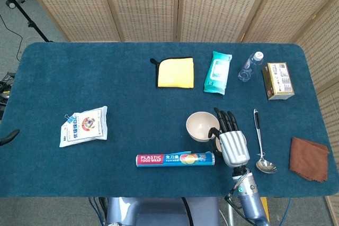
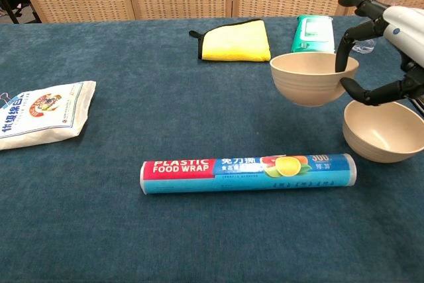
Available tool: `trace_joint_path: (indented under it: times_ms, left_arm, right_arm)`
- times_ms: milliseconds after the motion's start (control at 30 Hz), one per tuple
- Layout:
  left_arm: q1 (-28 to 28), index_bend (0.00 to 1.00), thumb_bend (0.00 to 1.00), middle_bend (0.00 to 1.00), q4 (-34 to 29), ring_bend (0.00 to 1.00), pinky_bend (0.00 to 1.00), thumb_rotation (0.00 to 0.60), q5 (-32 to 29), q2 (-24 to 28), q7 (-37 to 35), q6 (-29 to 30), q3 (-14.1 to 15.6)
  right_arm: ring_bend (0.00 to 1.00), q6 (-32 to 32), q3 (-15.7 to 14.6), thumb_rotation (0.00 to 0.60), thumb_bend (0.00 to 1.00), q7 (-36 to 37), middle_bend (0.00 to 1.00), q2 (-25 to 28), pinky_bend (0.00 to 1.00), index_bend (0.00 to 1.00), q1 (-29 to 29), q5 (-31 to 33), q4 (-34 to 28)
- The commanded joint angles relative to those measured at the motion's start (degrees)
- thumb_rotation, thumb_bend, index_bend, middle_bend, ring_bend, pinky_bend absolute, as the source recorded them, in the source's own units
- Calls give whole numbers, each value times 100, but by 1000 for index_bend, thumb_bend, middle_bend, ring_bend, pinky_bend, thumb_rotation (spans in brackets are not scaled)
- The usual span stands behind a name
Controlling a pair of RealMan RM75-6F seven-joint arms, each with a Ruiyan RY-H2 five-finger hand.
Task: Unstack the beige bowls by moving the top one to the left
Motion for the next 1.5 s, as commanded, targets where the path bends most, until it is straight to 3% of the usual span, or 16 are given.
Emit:
trace_joint_path:
  times_ms: [33,800,1067,1200,1300,1500]
  left_arm:
    - [49,0,98,0,-4,0,0,323,33,79,-76,28,23]
    - [156,0,98,0,148,0,0,322,-51,243,-220,18,77]
    - [182,0,98,0,164,0,0,321,-42,247,-257,-15,120]
    - [181,0,97,0,143,0,0,323,-26,237,-240,-17,126]
    - [174,0,98,0,125,0,0,323,-20,230,-208,-20,125]
    - [143,0,97,0,98,0,0,323,-13,198,-164,-54,121]
  right_arm:
    - [0,-80,33,600,466,3,0,-136,0,539,38,136,120]
    - [0,-638,239,600,466,555,0,-1341,0,543,498,653,1542]
    - [0,-612,204,600,465,554,0,-1447,0,543,482,718,1732]
    - [0,-658,151,600,419,519,0,-1378,0,543,461,757,1735]
    - [0,-672,112,600,407,529,0,-1294,0,509,451,732,1719]
    - [0,-643,103,600,372,455,0,-1164,0,343,418,754,1603]
